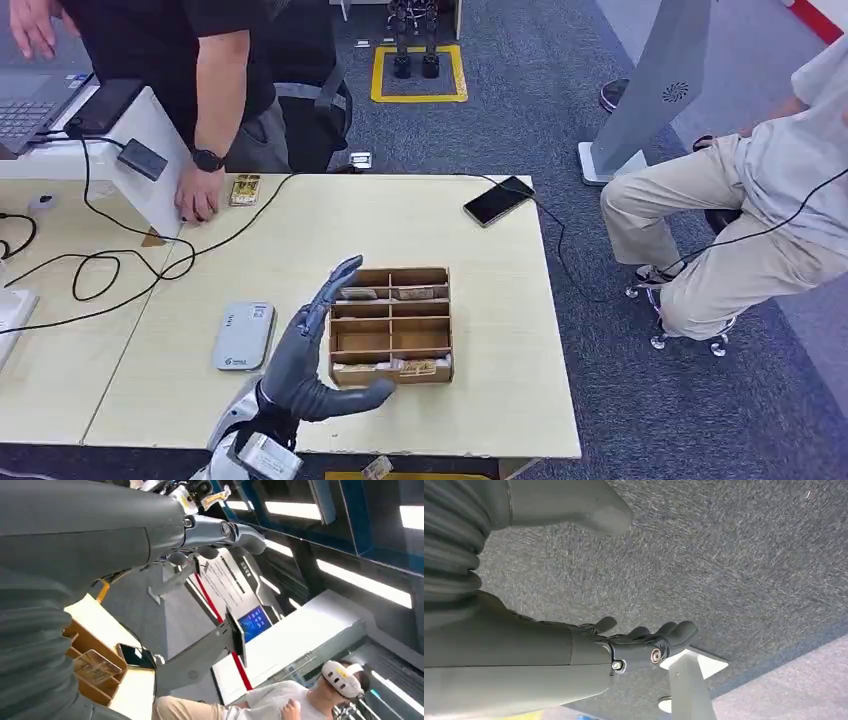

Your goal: Pass the card to the sensor for recognition and then transmit it.

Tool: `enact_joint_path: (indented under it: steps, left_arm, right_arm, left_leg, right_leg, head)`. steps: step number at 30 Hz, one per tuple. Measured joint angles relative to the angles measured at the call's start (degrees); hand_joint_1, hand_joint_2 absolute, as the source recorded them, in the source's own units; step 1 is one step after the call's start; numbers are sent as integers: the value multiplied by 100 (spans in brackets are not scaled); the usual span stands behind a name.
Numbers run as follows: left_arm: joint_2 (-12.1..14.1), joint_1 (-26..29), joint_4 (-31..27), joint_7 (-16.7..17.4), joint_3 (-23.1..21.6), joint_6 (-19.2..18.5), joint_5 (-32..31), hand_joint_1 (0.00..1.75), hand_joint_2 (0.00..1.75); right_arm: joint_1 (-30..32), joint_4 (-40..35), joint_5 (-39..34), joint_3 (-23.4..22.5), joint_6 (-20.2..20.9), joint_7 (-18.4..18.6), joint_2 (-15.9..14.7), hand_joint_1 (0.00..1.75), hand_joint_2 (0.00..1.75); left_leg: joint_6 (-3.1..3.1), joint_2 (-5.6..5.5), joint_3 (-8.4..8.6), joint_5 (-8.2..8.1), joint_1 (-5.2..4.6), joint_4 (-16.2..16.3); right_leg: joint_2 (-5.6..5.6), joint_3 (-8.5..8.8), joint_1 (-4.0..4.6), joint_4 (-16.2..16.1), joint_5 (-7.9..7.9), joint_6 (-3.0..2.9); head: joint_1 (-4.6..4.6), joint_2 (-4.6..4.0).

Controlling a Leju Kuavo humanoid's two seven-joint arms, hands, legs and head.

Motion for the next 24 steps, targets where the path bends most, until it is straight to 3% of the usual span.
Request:
enact_joint_path:
  steps: [4, 9, 10, 15, 18, 19, 24]
  left_arm:
    - [142, -82, -68, -7, -283, -298, 113, 0, 175]
    - [387, -212, -114, -11, -615, -348, -169, 0, 175]
    - [433, -252, -107, -9, -663, -377, -250, 0, 0]
    - [623, -552, 118, 406, -866, -460, -805, 0, 0]
    - [691, -668, 254, 485, -938, -464, -901, 0, 0]
    - [708, -702, 289, 506, -973, -464, -925, 0, 175]
    - [816, -939, 494, 961, -1124, -481, -1290, 0, 175]
  right_arm:
    - [12, -28, 42, 0, 0, 17, 0, 0, 175]
    - [24, -72, 70, 0, 0, 41, 0, 0, 175]
    - [25, -81, 83, 0, 0, 42, 0, 0, 175]
    - [34, -111, 107, 0, 0, 83, 0, 0, 175]
    - [49, -118, 109, 0, 0, 83, 0, 0, 175]
    - [55, -118, 111, 0, 0, 83, 0, 0, 175]
    - [60, -135, 177, 0, 0, 83, 0, 0, 175]
  left_leg:
    - [0, 0, 0, 0, 0, 0]
    - [0, 0, 0, 0, 0, 0]
    - [0, 0, 0, 0, 0, 0]
    - [-2, 0, 0, 2, 0, 0]
    - [-2, 1, 0, 2, 1, 0]
    - [-2, 0, 0, 2, 1, 0]
    - [-2, 0, 0, 2, 1, 0]
  right_leg:
    - [0, 0, 0, 0, 0, 0]
    - [0, -1, 0, 0, 0, 0]
    - [0, -1, 0, 0, 0, 0]
    - [0, 0, 0, 0, 1, 0]
    - [1, 0, 0, 0, 1, -1]
    - [0, 0, 0, 0, 1, -1]
    - [0, 0, 0, 0, 1, -1]
  head:
    - [0, 0]
    - [0, 0]
    - [0, 0]
    - [2, 0]
    - [0, 0]
    - [0, 0]
    - [0, 0]
